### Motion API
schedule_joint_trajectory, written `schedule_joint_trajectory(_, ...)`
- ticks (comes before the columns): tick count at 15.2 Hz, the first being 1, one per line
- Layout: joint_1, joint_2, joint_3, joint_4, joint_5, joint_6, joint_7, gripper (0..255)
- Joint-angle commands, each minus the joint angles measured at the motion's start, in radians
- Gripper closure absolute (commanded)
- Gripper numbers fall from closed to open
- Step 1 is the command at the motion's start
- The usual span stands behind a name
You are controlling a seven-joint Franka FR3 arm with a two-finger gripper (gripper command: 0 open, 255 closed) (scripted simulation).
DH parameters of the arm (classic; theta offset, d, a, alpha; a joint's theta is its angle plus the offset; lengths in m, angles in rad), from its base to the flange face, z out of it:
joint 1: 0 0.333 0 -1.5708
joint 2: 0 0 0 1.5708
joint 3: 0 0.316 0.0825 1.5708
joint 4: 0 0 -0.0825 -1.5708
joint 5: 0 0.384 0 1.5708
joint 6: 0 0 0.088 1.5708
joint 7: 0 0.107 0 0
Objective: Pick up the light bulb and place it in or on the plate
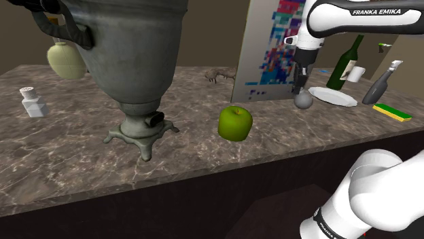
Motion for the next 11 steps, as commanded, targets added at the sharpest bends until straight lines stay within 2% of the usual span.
schedule_joint_trajectory(1, -0.015, 0.008, -0.041, 0.011, -0.019, 0.010, -0.050, 255)
schedule_joint_trajectory(6, -0.036, 0.076, -0.152, 0.082, -0.045, 0.041, -0.179, 255)
schedule_joint_trajectory(11, -0.046, 0.177, -0.273, 0.181, -0.038, 0.077, -0.319, 255)
